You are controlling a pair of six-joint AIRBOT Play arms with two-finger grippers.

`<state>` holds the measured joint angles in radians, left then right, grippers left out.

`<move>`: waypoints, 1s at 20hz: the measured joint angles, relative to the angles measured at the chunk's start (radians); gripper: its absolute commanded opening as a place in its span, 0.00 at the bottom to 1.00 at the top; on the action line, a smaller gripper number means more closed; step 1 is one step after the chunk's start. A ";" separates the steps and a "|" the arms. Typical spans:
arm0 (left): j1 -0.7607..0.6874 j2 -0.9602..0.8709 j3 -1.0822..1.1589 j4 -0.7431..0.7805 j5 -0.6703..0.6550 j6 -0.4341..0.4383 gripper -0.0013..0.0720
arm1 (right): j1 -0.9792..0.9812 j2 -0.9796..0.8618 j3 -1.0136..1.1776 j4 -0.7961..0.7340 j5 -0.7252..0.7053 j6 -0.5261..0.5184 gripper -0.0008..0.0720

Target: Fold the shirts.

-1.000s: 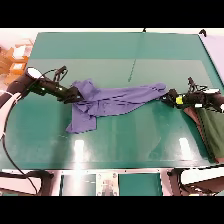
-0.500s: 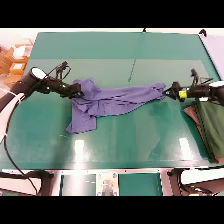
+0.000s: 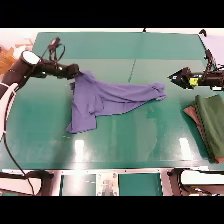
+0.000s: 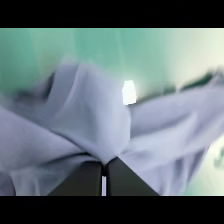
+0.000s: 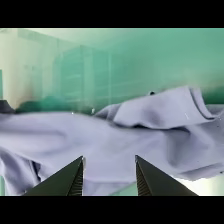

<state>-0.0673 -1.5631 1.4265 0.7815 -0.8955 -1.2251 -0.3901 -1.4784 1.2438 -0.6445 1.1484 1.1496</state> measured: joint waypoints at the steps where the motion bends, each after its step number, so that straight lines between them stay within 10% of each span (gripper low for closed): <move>1: 0.000 -0.001 0.011 -0.018 0.028 0.004 0.05 | 0.000 -0.006 -0.005 -0.008 0.000 0.008 0.71; 11: 0.000 -0.077 0.039 -0.204 0.140 0.142 0.05 | 0.040 -0.197 -0.055 -0.089 -0.032 0.103 0.68; 14: 0.000 -0.085 0.039 -0.210 0.135 0.159 0.05 | 0.064 -0.267 -0.054 -0.079 -0.032 0.119 0.09; 20: 0.000 -0.086 0.072 -0.212 0.088 0.177 0.05 | 0.090 -0.298 0.050 -0.097 -0.037 0.123 0.03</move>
<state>-0.0673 -1.6493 1.4990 0.5697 -0.8074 -1.0485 -0.2996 -1.7767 1.2938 -0.7410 1.1110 1.2724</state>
